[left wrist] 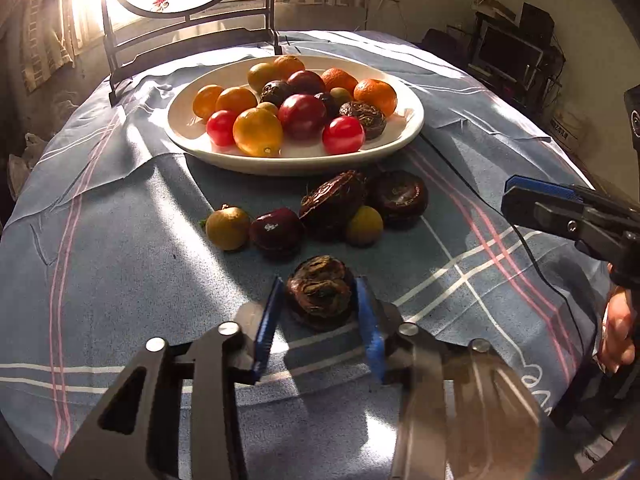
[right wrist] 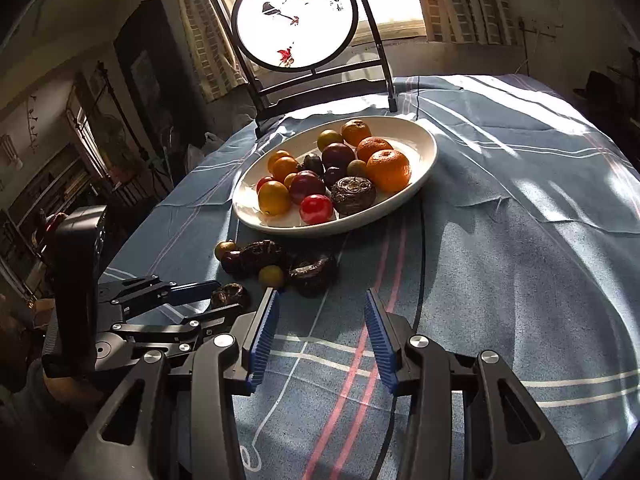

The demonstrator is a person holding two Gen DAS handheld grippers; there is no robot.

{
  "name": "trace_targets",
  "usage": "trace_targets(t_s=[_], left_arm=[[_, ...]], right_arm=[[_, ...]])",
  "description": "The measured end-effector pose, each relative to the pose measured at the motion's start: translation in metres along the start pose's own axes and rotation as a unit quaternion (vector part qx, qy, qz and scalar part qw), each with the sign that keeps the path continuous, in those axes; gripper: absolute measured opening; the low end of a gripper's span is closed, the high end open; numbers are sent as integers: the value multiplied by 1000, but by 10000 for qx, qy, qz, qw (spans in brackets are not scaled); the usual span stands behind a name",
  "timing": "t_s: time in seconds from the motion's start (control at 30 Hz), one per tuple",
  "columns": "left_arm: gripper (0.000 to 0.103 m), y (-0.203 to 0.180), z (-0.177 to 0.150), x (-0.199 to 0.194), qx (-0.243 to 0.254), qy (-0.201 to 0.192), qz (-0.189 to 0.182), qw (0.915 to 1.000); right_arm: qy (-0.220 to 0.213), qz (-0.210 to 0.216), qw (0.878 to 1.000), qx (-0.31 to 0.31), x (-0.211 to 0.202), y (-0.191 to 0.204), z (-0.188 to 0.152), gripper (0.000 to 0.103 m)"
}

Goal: Organize fruits
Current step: 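Grasp a passion fruit with the left gripper while the right grasps another passion fruit, then drop both passion fruits into the white plate by opening both grippers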

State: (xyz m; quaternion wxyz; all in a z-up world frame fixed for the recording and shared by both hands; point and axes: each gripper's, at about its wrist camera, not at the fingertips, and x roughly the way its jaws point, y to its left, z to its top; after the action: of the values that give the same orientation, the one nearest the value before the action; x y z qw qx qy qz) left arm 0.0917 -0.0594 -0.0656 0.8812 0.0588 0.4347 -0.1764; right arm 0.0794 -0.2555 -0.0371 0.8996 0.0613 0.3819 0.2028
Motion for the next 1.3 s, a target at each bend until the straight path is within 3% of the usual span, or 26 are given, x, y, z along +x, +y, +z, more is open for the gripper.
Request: trace_targets(t_s=[0.23,0.6,0.77,1.0,1.17,1.3], left_arm=[[34,-3,-22,-33,-161,-508,-68,9986],[34,17,-34,-40,-567,-369,-329,9972],[34,22,-34,-42,-659,-422,-349,9963],[34,29,-27,-54,-665,-638,-352,9951],[34,33,16,-57,-509,-819,-322,9948],[34,35,69,-49,-403,-1008,-320,9936]], right_arm=[[439,-359,9970,-531,30,19,8,45],[958,-329,9937,-476,80,21,30,43],[791,-361,9957,-334,64,17,21,42],[265,65,9994,227,15,-13,18,42],[-136,99,9995,248,-3,-20,58,42],[-281,156,9991,282,12,-22,99,42]])
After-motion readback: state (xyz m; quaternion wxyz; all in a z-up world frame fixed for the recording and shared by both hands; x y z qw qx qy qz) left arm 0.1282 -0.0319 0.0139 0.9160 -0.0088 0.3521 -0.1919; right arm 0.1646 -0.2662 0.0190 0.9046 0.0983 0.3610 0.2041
